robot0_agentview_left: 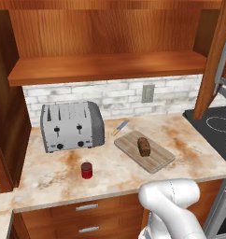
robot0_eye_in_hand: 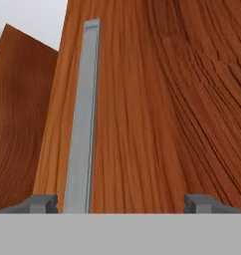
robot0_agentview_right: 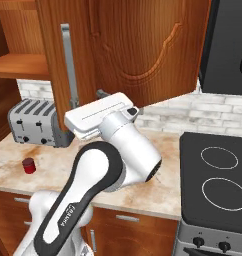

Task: Pick the bread, place it on the cutting board, pick the jam, place it on the counter, and close the cabinet.

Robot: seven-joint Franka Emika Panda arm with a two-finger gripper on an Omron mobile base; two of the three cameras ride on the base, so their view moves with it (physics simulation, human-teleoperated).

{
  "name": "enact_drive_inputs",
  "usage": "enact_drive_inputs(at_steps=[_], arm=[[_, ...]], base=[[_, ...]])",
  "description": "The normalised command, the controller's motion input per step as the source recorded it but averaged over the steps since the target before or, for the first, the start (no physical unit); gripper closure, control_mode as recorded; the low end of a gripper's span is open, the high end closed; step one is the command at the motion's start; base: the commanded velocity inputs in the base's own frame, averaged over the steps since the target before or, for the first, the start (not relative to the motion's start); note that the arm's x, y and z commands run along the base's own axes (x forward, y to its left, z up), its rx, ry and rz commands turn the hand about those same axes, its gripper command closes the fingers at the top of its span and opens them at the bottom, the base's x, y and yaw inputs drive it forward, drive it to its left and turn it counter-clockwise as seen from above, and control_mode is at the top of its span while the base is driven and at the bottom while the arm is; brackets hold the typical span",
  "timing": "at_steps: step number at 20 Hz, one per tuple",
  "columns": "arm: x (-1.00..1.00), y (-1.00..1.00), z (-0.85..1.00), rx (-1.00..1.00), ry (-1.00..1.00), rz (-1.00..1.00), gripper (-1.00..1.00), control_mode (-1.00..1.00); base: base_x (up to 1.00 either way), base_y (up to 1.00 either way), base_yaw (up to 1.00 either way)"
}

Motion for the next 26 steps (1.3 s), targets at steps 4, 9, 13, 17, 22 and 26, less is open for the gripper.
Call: enact_drive_inputs(at_steps=[4,9,13,17,22,26], arm=[[0.25,0.57,0.00,0.00,0.00,0.00,-1.00,-1.00],[0.14,0.66,0.00,0.00,0.00,0.00,-1.00,-1.00],[0.11,0.70,0.00,0.00,0.00,0.00,-1.00,-1.00],[0.12,0.67,0.00,0.00,0.00,0.00,-1.00,-1.00],[0.22,0.46,0.00,0.00,0.00,0.00,-1.00,-1.00],[0.32,0.36,0.00,0.00,0.00,0.00,-1.00,-1.00]], base=[[0.00,0.00,0.00],[0.00,0.00,0.00],[0.00,0.00,0.00],[0.00,0.00,0.00],[0.00,0.00,0.00],[0.00,0.00,0.00]])
